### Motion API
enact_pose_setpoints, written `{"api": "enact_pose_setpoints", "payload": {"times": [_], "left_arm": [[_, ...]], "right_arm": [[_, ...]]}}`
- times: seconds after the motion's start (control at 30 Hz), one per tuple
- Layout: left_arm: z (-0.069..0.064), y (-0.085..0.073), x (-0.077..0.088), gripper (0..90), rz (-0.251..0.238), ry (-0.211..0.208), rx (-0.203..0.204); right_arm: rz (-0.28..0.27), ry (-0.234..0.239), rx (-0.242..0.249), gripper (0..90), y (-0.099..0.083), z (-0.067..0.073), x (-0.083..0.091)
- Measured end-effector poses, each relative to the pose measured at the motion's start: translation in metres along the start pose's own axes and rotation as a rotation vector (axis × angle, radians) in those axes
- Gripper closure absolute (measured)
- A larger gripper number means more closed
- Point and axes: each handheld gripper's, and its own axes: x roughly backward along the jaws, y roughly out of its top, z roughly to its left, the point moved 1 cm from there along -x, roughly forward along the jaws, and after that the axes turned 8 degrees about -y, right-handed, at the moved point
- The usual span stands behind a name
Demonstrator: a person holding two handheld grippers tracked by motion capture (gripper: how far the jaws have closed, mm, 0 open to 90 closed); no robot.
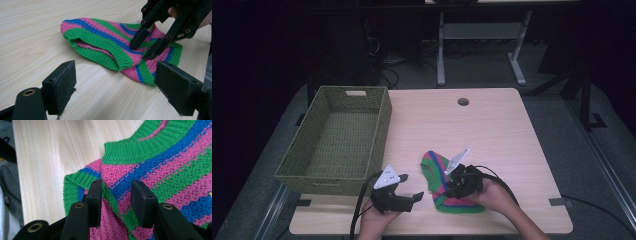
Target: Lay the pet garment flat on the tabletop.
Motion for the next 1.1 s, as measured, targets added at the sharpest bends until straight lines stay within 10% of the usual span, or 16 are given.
{"api": "enact_pose_setpoints", "payload": {"times": [1.1], "left_arm": [[-0.0001, -0.0002, -0.0003, 17.3, 0.002, -0.002, 0.0]], "right_arm": [[-0.025, -0.051, -0.017, 76.5, -0.0056, 0.0031, -0.0015]]}}
